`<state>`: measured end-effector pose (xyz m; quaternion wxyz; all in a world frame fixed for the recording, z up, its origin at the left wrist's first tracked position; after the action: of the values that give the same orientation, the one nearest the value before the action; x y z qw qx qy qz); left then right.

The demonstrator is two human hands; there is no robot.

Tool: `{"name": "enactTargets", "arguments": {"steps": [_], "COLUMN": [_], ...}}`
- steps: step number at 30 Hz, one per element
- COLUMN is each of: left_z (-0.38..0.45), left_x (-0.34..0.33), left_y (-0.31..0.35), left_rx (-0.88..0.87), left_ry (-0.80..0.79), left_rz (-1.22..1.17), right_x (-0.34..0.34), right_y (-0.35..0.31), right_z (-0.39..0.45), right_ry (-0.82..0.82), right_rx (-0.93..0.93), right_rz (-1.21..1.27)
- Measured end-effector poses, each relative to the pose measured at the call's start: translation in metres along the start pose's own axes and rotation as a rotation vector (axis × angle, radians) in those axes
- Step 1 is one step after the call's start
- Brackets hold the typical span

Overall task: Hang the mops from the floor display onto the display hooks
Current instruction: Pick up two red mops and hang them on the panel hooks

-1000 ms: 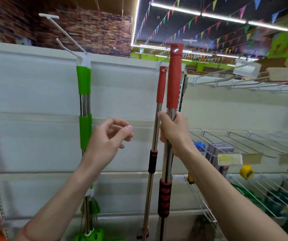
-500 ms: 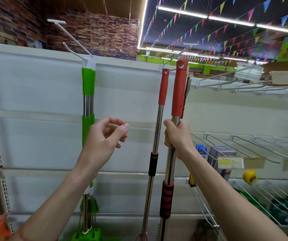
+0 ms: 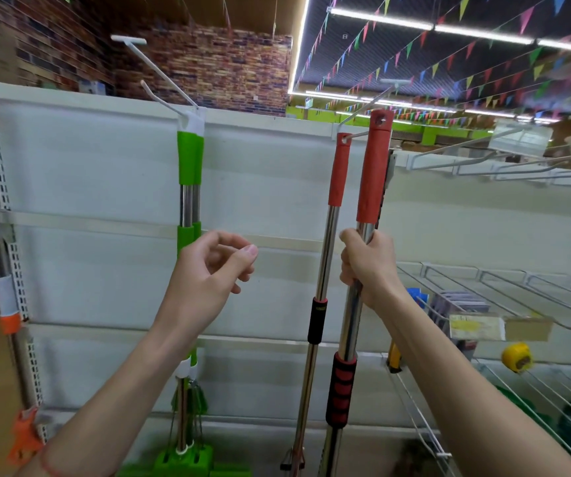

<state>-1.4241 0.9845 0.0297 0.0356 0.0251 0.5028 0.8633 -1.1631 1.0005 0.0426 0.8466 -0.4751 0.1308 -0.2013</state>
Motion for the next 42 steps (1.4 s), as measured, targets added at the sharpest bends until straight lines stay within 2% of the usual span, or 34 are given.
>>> {"name": "enactTargets", "arguments": {"steps": [14,42], "left_z": [0.003,0.011], "left_x": [-0.002,0.033], "left_y": [-0.001,-0.038], "left_rx": [-0.004,0.097], "left_ry": [0.005,0.156], "left_rz": [0.026,0.102], "right_x": [-0.006,-0.032], "right_y": [0.025,0.063], "right_z": [0.023,0.104], "right_ry": [-0.029,0.053], "right_rx": [-0.09,-0.024], "right_rz": [-0.01,-0.107]}}
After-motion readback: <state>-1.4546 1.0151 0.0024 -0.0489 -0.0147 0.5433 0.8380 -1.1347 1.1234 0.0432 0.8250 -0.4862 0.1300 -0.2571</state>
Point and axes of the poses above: each hand's wrist, its own z-axis towards the middle knuckle, its own x-axis out of the back of the hand, y = z × x, the point moved 5 cm from there along z, towards the middle knuckle, and after that the axes turned 7 degrees about x, right-handed, at the moved point
